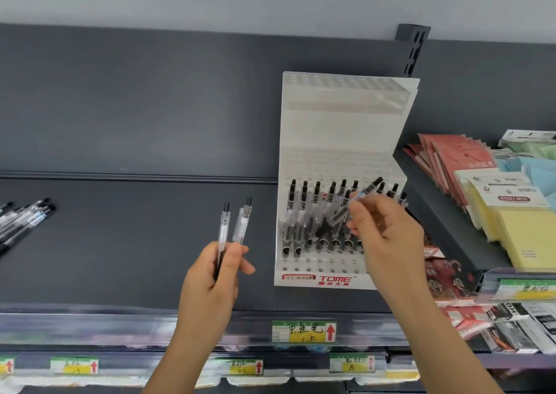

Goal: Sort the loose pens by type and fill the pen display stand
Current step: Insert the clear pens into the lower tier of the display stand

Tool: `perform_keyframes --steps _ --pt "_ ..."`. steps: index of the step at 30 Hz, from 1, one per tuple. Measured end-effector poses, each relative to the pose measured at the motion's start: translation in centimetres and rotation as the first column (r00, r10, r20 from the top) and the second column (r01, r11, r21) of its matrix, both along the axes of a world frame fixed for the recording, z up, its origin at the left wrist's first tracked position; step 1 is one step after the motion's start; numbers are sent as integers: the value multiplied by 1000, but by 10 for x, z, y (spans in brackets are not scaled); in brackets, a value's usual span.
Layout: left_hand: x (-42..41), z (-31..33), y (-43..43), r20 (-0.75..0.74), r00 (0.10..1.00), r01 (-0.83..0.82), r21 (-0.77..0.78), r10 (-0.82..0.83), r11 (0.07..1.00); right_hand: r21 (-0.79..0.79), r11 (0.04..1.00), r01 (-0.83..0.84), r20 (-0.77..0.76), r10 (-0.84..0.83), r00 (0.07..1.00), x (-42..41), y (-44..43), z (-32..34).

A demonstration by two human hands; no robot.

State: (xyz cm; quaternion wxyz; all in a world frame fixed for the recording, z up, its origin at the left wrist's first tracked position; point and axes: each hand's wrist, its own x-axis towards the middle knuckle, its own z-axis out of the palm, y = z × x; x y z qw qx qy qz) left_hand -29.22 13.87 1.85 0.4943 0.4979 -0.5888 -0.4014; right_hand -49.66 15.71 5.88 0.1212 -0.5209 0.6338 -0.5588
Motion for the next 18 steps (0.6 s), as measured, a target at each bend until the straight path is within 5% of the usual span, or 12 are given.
perform_keyframes --steps 8,18 --pt "-3 -4 -1 5 999 31 21 -31 999 156 988 15 -457 59 888 19 -8 -7" --pt "-2 -2 -1 -22 999 43 13 -42 999 246 965 89 -481 41 876 26 -10 -1"
